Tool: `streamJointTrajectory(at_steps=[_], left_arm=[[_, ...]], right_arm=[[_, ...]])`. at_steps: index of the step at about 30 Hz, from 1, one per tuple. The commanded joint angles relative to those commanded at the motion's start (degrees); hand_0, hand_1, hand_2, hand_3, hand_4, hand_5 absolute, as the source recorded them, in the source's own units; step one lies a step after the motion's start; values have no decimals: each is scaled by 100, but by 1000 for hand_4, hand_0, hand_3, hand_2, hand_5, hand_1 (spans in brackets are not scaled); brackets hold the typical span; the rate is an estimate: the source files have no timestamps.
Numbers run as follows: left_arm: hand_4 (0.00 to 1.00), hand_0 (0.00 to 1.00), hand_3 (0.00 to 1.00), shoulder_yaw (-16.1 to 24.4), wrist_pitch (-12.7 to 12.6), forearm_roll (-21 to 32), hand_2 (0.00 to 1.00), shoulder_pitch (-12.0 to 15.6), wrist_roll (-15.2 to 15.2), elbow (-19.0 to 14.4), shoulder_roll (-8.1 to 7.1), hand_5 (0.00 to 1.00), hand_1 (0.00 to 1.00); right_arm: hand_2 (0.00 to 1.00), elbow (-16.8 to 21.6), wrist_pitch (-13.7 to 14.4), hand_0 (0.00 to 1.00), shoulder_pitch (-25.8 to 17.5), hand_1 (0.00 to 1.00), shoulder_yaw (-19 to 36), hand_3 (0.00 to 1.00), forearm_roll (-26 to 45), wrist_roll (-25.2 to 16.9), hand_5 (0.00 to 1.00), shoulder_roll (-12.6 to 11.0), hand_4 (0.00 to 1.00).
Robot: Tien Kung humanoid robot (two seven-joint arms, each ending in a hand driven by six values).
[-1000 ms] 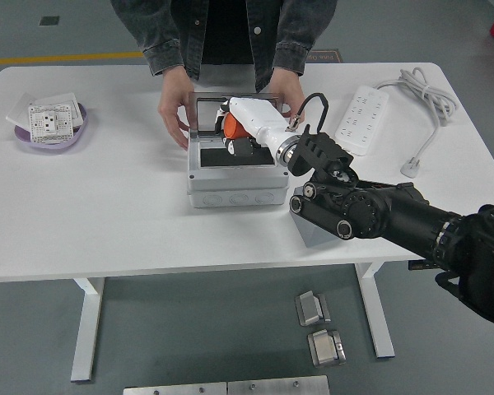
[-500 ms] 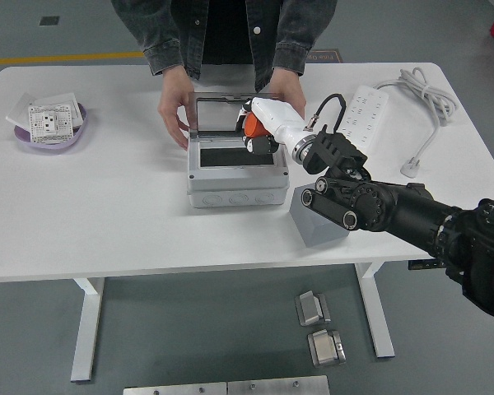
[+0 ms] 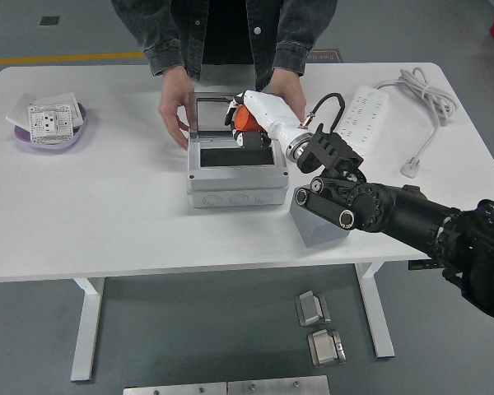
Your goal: Pick up the cylinder from the cube,place it in the box,flap close box
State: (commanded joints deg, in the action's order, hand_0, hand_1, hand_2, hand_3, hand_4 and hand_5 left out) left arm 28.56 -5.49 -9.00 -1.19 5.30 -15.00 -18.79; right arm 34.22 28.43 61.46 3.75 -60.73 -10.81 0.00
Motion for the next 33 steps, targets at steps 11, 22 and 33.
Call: streamJointTrajectory(at_steps=[11, 22, 33], left_arm=[[669, 667, 670, -59, -1, 15, 630, -30, -1, 2, -25, 171, 669], [669, 667, 670, -112, 0, 17, 631, -42, 2, 0, -29, 171, 669], [669, 667, 671, -103, 0, 8, 630, -52, -2, -2, -13, 171, 669]], right_arm=[[188, -189, 28, 2, 91, 104, -163, 192, 761, -13, 2, 0, 2], [189, -276, -84, 2, -29, 106, -215, 194, 894, 58, 2, 0, 2], [193, -355, -494, 2, -105, 117, 68, 202, -245, 653, 2, 0, 2]])
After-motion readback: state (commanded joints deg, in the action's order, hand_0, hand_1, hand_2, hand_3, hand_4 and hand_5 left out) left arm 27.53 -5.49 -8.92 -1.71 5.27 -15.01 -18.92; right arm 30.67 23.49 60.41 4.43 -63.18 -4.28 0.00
